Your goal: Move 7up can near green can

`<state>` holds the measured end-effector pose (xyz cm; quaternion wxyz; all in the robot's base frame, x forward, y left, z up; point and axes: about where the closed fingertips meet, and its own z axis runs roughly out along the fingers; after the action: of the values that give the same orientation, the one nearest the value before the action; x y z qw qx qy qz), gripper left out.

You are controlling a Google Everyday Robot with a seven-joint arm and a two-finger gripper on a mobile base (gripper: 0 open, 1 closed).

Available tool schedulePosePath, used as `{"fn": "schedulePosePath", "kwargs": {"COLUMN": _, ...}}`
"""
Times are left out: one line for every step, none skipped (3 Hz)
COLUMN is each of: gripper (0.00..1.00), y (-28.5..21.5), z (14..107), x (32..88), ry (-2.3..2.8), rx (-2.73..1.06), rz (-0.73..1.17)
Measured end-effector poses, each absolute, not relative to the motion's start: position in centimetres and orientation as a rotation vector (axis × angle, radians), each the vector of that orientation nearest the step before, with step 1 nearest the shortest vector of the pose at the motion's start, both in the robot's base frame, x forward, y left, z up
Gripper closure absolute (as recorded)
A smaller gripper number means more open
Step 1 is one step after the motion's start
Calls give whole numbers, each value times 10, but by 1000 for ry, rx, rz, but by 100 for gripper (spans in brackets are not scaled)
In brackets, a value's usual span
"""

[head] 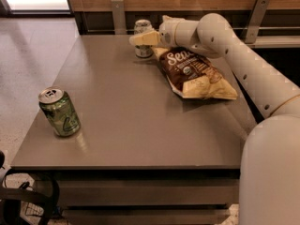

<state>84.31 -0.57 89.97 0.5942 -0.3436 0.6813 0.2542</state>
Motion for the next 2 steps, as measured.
{"fn": "schedulePosePath", "kwargs": {"gripper": 17, "y": 7, "z": 876, "x": 854, "ry": 1547, "rx": -723, "rz": 646}}
{"fn": "schedulePosePath", "kwargs": {"gripper": 49, "y": 19, "z": 877, "x": 852, "ry": 1537, "rx": -726, "rz": 663}}
